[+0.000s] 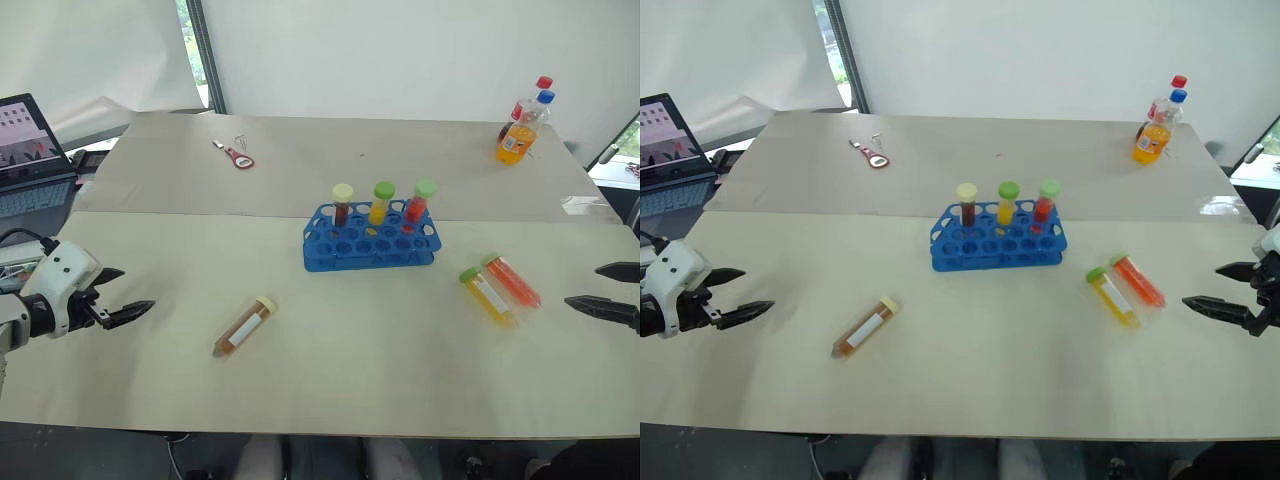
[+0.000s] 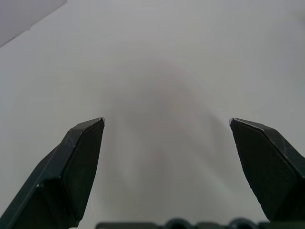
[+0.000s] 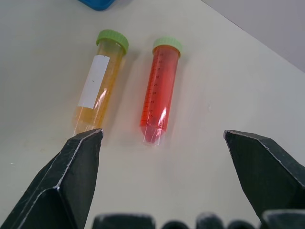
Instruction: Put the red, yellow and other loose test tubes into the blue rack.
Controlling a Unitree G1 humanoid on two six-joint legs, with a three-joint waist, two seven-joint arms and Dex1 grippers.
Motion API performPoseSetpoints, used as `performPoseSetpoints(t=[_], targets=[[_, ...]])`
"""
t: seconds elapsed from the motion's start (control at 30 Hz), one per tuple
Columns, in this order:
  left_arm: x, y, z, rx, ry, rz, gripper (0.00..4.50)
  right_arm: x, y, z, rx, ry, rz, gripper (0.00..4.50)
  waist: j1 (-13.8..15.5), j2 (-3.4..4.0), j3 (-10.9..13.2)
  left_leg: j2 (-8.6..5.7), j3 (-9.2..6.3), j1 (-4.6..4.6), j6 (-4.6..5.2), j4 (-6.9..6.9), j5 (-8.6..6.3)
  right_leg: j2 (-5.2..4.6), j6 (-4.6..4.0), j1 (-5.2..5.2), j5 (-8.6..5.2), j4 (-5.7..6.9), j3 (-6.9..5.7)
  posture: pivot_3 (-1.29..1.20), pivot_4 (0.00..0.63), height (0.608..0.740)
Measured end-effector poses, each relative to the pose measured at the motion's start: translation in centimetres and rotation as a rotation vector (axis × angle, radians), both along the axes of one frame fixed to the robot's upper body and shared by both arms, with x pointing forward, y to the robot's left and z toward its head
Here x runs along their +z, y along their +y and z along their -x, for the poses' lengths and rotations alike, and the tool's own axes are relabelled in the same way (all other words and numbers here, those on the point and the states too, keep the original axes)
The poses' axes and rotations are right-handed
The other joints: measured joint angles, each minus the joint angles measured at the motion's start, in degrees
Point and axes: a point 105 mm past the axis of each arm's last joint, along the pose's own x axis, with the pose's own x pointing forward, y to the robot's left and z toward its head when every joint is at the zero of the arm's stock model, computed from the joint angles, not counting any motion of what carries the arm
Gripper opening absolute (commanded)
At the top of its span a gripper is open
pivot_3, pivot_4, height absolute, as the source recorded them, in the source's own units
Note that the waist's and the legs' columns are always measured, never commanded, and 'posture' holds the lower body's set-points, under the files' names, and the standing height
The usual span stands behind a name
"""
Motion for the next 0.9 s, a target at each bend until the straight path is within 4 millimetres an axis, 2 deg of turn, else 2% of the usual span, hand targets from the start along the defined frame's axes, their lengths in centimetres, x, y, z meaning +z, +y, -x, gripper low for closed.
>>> performPoseSetpoints(t=[0.07,0.13,0.37,0.47,0.63,0.9], targets=[[0.2,-0.4,0.0,-0.009,0.001,0.029,4.47,0.2,0.1,-0.2,0.002,-0.011,-0.003,4.50,0.00,0.00,0.00,-0.01,0.00,-0.01,0.00,0.01,0.00,-0.01,0.00,0.00,0.00,0.00,0.00,0.00,0.150,0.691],[0.8,-2.0,-0.2,-0.058,-0.010,0.064,4.47,0.7,0.4,-0.7,0.007,-0.043,-0.015,4.50,0.09,0.00,0.00,0.00,0.00,-0.02,0.00,0.05,0.00,-0.01,0.00,0.02,0.00,0.00,0.00,0.00,0.150,0.691],[4.1,-13.9,-0.4,-0.452,-0.083,0.183,4.47,1.3,2.8,-3.2,0.052,-0.050,-0.011,4.50,0.11,0.00,0.00,-0.02,-0.04,-0.05,0.00,0.15,0.00,0.00,0.00,0.04,0.01,0.06,0.01,0.00,0.150,0.691],[4.7,-17.4,0.1,-0.576,-0.090,0.213,4.47,0.7,3.4,-4.7,0.024,-0.028,-0.015,4.50,-0.14,0.00,0.00,-0.02,-0.06,-0.06,0.00,0.14,0.00,0.01,0.00,0.01,0.01,0.08,0.02,0.00,0.150,0.691],[5.3,-20.9,0.4,-0.714,-0.097,0.216,4.47,-1.2,3.9,-6.8,-0.045,0.067,-0.015,4.50,-0.17,0.01,0.00,-0.04,-0.05,-0.08,0.00,0.14,0.01,0.01,0.00,-0.01,0.01,0.02,0.04,0.00,0.150,0.691],[5.1,-24.1,1.2,-0.883,-0.083,0.220,4.47,-3.8,4.0,-9.1,-0.117,0.201,0.035,4.50,0.02,0.02,0.00,-0.08,-0.06,-0.13,-0.01,0.17,0.01,-0.01,0.00,0.00,0.01,-0.05,0.03,0.00,0.150,0.691]])
